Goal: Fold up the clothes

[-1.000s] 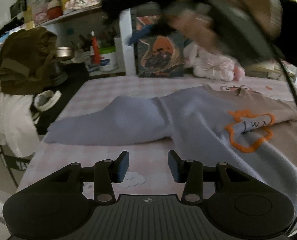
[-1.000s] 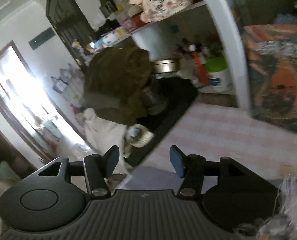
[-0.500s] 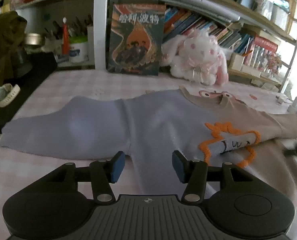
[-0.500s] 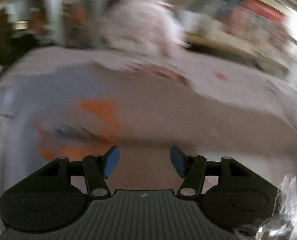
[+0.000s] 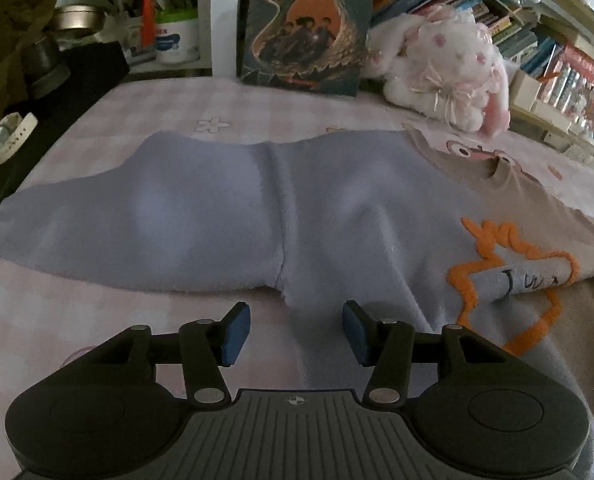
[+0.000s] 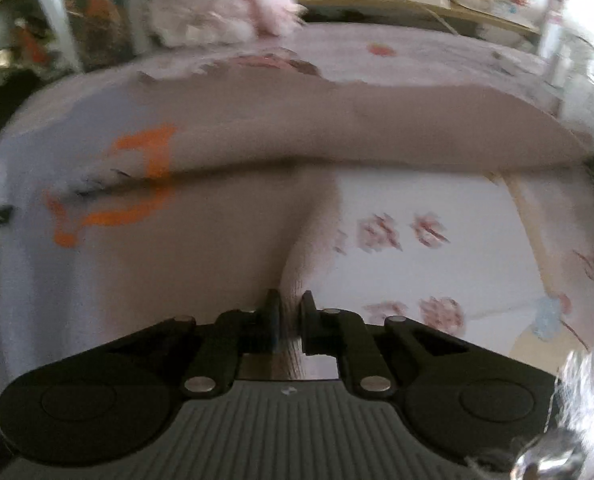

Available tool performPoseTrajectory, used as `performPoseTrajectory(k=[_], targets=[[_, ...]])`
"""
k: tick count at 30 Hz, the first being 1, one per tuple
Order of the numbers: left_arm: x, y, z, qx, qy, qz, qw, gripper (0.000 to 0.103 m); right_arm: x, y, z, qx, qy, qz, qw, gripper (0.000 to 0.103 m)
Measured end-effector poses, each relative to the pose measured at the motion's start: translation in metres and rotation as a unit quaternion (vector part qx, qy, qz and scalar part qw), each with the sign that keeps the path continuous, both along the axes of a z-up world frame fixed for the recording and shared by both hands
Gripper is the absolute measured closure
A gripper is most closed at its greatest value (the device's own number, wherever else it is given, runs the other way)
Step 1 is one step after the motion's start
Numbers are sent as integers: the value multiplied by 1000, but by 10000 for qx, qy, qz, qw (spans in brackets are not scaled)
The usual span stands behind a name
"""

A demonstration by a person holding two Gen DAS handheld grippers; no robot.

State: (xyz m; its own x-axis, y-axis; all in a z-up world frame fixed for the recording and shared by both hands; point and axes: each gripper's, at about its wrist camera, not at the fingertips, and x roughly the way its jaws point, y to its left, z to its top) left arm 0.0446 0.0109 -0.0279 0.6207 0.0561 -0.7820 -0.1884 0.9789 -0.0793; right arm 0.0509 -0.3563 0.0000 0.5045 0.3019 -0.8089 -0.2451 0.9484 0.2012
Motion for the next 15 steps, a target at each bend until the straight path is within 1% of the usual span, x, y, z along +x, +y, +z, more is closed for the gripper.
performPoseTrajectory(k=[1, 3, 4, 7, 8, 9, 11, 12, 13, 15], targets=[[2, 0, 0, 18, 8, -16, 10000, 52, -4, 1, 17, 301, -231, 60, 9993, 95], [4, 1, 1, 16, 2, -40, 10000, 52, -11, 3, 51, 900, -691, 178, 9934, 95], [6, 1, 1, 3, 3, -61, 10000, 52, -18, 0, 59, 968, -717, 264, 9924, 95], [10, -2, -2, 0, 36, -188, 9998, 56, -44, -13, 68, 848, -507, 556, 9936, 95], [10, -5, -3, 46, 20, -235, 9997, 60, -52, -16, 63, 684, -234, 679, 9951, 95], [10, -7, -3, 101, -8, -282, 9995, 71, -62, -20, 51, 440, 115, 775, 9960, 95], [11, -11, -2, 154, -39, -372, 9992, 85, -73, -23, 25, 86, 738, 791, 9941, 95], [12, -12, -2, 176, -53, -417, 9990, 95, -78, -25, 11, -76, 1043, 784, 9914, 95], [13, -14, -2, 244, -60, -470, 9986, 98, -80, -25, 1, -153, 1212, 748, 9897, 95], [18, -14, -2, 391, -77, -542, 9977, 98, -84, -23, -17, -226, 1420, 649, 9875, 95]])
